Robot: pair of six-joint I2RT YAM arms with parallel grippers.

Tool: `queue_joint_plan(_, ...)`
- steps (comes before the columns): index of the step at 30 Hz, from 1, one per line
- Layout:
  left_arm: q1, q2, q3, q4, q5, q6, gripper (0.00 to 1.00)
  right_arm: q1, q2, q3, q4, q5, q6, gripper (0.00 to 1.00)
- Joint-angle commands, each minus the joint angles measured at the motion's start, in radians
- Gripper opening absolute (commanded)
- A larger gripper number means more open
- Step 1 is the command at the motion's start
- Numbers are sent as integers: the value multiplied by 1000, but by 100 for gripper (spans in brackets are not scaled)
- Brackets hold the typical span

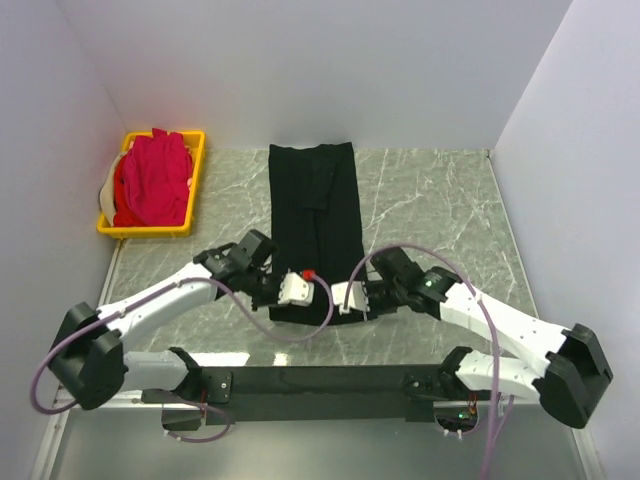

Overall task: Fold and stack the t-shirts
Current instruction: Fold the tshirt

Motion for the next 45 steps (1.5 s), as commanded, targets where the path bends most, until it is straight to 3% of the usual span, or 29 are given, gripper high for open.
queue_joint_plan(1, 80, 54, 78, 20, 48, 88, 1, -72, 54, 55, 92, 4, -106, 0)
queue_joint_plan(16, 351, 400, 370, 203, 68, 339, 1, -343, 479, 372, 276, -118, -348, 0)
queue_joint_plan(24, 417, 643, 610, 222, 74, 372, 1, -416, 772, 700, 243, -157, -379, 0)
queue_joint_plan(32, 443, 825, 746, 234, 54, 398, 1, -430, 918, 777, 255, -122, -376, 0)
queue_joint_plan(33, 443, 830, 743, 258, 53, 384, 10, -430, 925, 787, 264, -111, -362, 5)
queue_joint_plan(34, 445, 839, 747, 276, 50, 369, 17, -429, 938, 790, 276, -99, -335, 16)
queue_joint_plan(36, 445, 844, 759, 301, 47, 329, 31, -438, 936, 799, 325, -79, -300, 53)
queue_joint_plan(37, 453, 848, 772, 298, 51, 294, 35, -442, 930, 811, 336, -77, -275, 65)
queue_joint_plan(38, 459, 845, 782, 291, 53, 274, 46, -445, 926, 829, 327, -77, -228, 77)
queue_joint_plan(39, 465, 838, 792, 300, 60, 248, 56, -456, 921, 881, 310, -77, -205, 78)
queue_joint_plan(43, 521, 783, 841, 303, 98, 56, 62, -471, 860, 980, 197, -111, -83, 77)
queue_joint_plan(45, 545, 764, 888, 242, 137, -25, 62, -473, 809, 988, 110, -152, -14, 70)
